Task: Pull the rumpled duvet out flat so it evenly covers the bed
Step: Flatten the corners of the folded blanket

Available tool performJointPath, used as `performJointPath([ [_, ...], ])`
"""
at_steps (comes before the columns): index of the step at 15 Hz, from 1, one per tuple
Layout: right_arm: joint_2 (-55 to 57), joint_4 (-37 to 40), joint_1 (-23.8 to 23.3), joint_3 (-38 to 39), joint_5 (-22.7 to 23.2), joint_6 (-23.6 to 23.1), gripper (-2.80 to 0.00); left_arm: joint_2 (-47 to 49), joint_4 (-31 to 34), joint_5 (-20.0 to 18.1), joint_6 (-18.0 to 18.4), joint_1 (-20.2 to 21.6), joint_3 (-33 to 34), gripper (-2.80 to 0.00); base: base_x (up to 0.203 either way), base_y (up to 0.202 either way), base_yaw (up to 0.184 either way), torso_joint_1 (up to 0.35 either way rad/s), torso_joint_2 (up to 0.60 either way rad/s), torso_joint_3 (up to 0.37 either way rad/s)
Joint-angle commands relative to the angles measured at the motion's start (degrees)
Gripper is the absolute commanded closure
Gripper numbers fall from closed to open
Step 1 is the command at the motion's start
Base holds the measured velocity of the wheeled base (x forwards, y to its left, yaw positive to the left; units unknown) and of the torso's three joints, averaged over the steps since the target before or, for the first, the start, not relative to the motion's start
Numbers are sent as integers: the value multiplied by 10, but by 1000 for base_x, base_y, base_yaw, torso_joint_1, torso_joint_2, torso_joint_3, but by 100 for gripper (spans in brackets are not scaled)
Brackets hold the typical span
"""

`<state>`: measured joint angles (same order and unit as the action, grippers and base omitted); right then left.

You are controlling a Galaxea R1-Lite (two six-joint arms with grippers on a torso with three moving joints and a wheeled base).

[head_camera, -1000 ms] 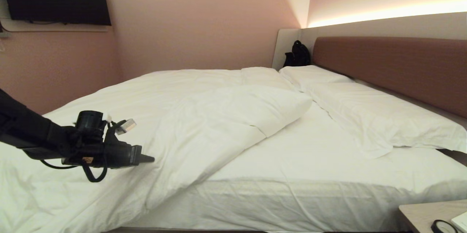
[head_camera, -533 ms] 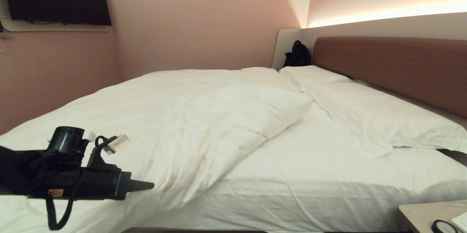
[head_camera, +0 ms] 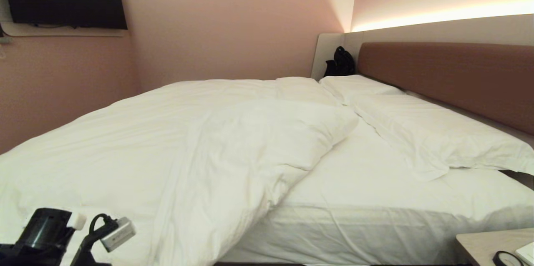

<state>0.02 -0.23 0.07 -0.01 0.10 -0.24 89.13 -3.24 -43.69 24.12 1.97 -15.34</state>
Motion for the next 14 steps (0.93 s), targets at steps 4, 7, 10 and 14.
performJointPath([
  [4, 1, 0, 0, 0, 0, 0, 0, -44, -2, -1, 45, 0, 68, 0, 0, 0, 0, 0, 0, 0],
  [7, 1, 0, 0, 0, 0, 0, 0, -43, -1, -3, 44, 0, 69, 0, 0, 0, 0, 0, 0, 0],
  [10, 1, 0, 0, 0, 0, 0, 0, -43, 0, -6, 44, 0, 74, 0, 0, 0, 0, 0, 0, 0],
  [14, 1, 0, 0, -1, 0, 0, 0, -52, 0, -7, 44, 0, 82, -280, 0, 0, 0, 0, 0, 0],
])
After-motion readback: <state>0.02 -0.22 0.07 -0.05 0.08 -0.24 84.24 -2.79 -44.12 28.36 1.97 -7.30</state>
